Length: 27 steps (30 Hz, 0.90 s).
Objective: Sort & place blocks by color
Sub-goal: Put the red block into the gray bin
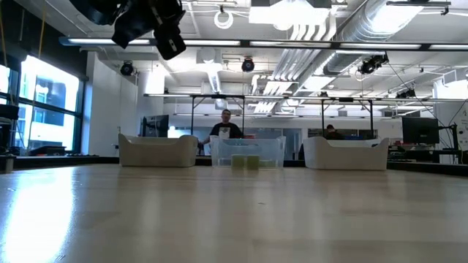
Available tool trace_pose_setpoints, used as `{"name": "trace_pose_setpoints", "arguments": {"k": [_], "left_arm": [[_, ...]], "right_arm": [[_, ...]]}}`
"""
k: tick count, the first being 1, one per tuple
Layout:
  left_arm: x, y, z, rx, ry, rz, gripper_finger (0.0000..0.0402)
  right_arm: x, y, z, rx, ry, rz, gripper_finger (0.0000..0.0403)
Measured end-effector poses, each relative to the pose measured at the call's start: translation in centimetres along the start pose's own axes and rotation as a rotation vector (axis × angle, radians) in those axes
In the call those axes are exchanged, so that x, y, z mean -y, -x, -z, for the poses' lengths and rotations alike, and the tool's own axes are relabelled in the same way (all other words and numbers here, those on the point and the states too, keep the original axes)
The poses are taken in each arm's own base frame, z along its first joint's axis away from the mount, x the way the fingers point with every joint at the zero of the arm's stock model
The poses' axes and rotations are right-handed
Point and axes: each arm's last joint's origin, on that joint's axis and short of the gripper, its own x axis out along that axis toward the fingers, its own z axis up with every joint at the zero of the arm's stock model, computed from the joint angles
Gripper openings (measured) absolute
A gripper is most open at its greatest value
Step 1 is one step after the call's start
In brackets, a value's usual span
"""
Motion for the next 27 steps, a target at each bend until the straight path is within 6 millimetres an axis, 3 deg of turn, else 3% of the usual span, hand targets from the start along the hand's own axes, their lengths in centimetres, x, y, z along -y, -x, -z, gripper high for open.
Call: {"name": "trace_pose_setpoints", "arguments": {"k": [14,27], "left_arm": [[2.8,-0.7,-2.6,0.058,-0.275,0.08,0.0223],[3.5,-2.5,-2.7,0.112,-0.29,0.075,0.0223]], "right_arm": [[-0.2,0.0,-1.0,0.088,0.084,-0.034,0.0095],[0.1,-0.4,-0.8,0.106,0.122,-0.035,0.0095]]}}
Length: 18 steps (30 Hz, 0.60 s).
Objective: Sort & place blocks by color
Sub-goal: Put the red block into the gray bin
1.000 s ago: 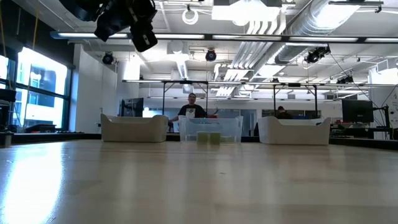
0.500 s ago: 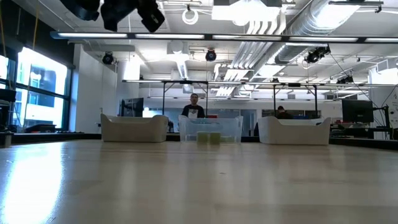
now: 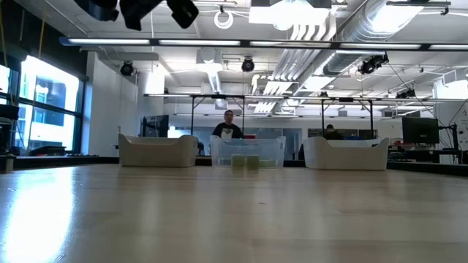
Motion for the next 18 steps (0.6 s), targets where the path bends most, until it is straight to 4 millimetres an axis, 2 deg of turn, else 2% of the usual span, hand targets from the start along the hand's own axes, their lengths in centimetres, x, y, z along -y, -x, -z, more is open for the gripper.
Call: {"name": "trace_pose_setpoints", "arguments": {"k": [18], "left_arm": [[1.2,-2.1,0.0,0.037,-0.076,0.043,0.0212]], "right_arm": [[0.1,-0.3,0.5,-0.023,-0.016,-0.012,0.0095]]}}
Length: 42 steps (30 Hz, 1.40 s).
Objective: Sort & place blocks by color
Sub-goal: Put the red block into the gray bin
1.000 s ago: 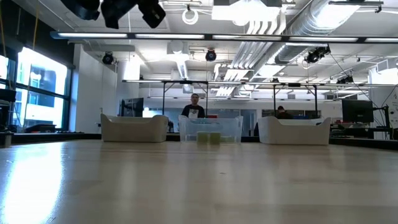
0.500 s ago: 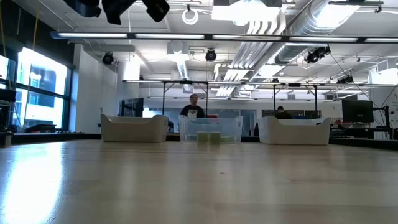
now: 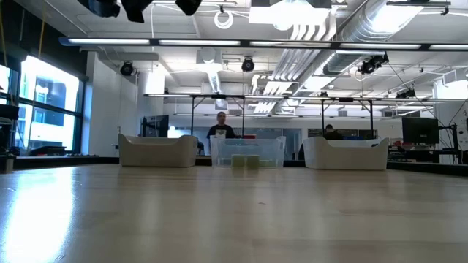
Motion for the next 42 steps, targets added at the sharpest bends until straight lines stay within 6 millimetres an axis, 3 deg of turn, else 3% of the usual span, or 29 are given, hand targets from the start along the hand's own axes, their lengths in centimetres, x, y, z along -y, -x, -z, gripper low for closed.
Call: {"name": "trace_pose_setpoints", "arguments": {"k": [6,20,29,42], "left_arm": [[-0.1,0.0,-0.1,0.044,0.002,-0.046,0.0175],[0.0,0.0,-0.1,0.031,-0.025,-0.031,0.0036],[-0.1,0.2,-0.1,0.027,-0.021,-0.031,0.0033],[-0.8,2.0,-0.6,0.043,-0.007,-0.092,0.0033]], "right_arm": [[0.0,0.0,0.1,-0.008,-0.008,0.001,0.0095],[0.0,0.0,0.1,-0.012,-0.007,-0.001,0.0094],[0.1,0.1,0.0,-0.007,-0.004,0.06,0.0107],[1.0,0.4,0.1,-0.008,-0.033,0.121,0.011]]}}
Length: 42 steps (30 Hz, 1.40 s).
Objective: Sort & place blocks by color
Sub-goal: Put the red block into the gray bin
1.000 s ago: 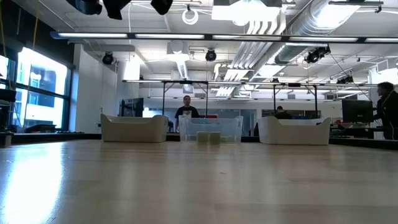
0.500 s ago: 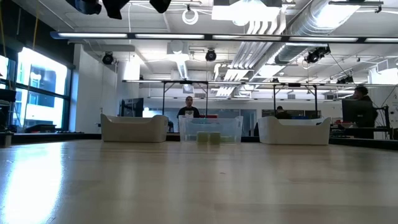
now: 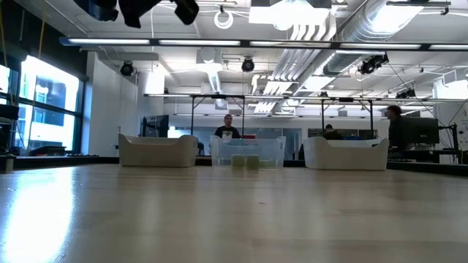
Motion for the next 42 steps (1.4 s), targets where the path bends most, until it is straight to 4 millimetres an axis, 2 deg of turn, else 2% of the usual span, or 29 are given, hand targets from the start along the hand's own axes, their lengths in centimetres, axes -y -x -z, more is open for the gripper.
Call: {"name": "trace_pose_setpoints", "arguments": {"k": [5,22,25,33,42], "left_arm": [[-0.3,0.4,0.0,0.002,0.015,-0.021,0.0033],[-0.5,0.6,0.1,-0.011,0.041,-0.026,0.0033],[-0.5,0.6,0.2,-0.015,0.053,-0.028,0.0033],[-1.0,0.7,0.6,-0.025,0.081,-0.059,0.0033],[-1.9,2.8,0.2,0.019,0.045,-0.169,0.0033]], "right_arm": [[0.7,0.3,0.0,0.0,-0.005,0.026,0.011],[0.9,0.3,0.1,-0.007,-0.021,0.078,0.0111],[0.9,0.3,0.3,-0.028,-0.035,0.066,0.0124],[1.1,0.3,0.4,-0.032,-0.018,0.132,0.0193],[3.0,1.3,0.3,-0.027,-0.023,0.199,0.02]]}}
